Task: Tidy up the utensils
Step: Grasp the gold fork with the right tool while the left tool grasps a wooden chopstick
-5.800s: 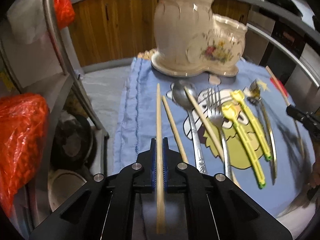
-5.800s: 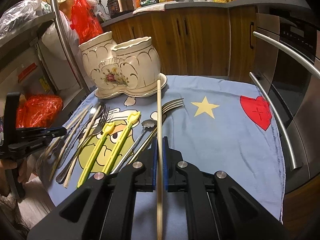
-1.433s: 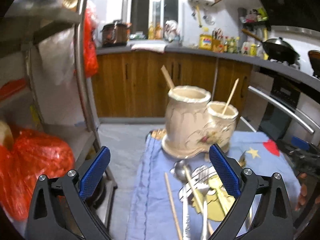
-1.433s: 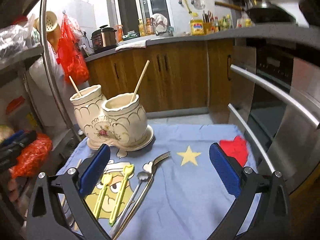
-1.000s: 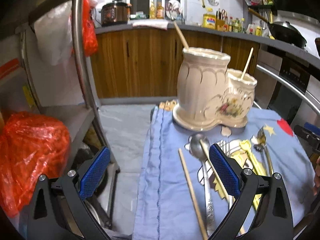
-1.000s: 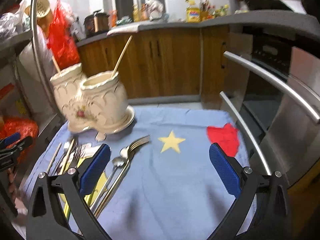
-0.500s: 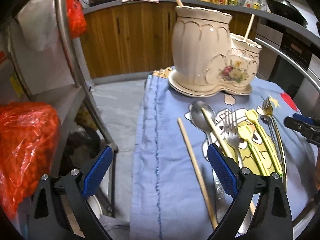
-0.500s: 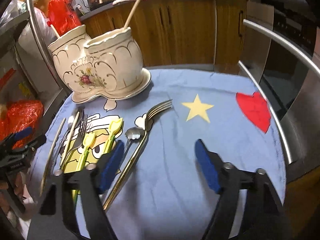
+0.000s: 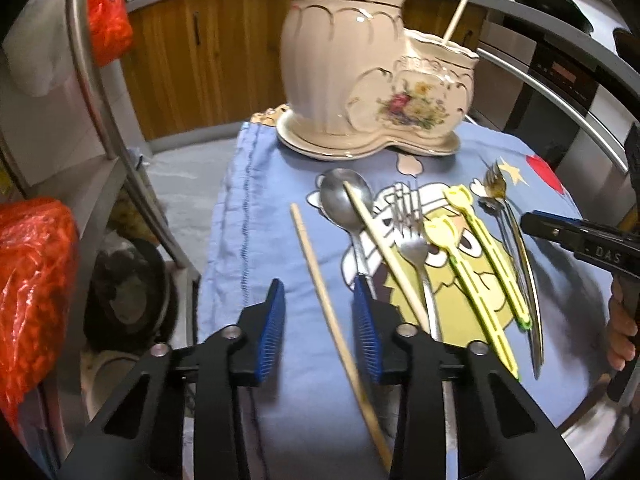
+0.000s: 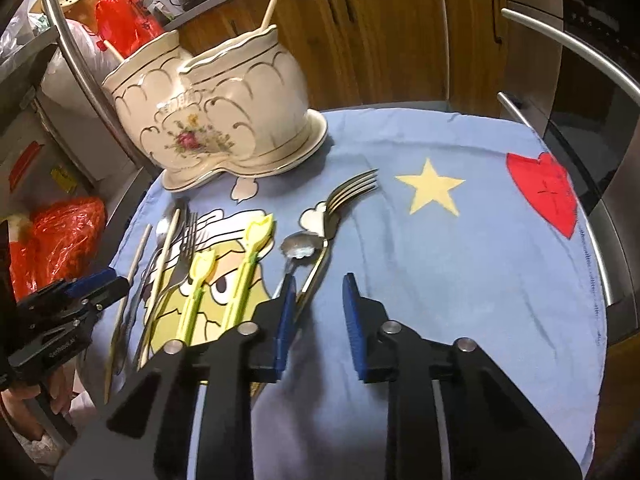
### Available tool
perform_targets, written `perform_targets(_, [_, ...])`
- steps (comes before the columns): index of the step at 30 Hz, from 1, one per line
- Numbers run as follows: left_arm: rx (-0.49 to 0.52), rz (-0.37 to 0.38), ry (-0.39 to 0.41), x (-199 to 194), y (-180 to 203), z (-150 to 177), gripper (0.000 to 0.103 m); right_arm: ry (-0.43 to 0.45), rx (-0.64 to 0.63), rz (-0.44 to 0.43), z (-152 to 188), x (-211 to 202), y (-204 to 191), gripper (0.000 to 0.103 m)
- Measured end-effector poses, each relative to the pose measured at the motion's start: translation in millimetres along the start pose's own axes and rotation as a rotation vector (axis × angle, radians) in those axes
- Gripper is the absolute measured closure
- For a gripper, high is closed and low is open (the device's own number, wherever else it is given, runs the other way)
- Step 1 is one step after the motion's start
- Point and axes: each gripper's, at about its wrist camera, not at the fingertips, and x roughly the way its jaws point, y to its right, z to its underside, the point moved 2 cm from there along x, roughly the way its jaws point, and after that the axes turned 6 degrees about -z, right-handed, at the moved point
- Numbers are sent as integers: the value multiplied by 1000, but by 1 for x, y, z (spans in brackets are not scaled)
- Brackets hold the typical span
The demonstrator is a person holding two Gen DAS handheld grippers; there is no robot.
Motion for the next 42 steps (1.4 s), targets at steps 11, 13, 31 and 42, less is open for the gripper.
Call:
perform_targets(11, [14, -5, -27, 6, 4, 2, 83, -16, 1, 46, -2, 18, -8, 87])
perform_targets(13, [21, -7, -25, 6, 4, 2, 84, -12, 6, 53, -4, 19, -8, 87])
perform_targets(31, [9, 12, -23, 8, -2, 1, 84, -7, 19, 45, -2, 18, -8, 88])
perform_targets(42, [6, -1, -16, 9, -2, 0, 92, -2, 111, -27, -4, 17, 7, 92])
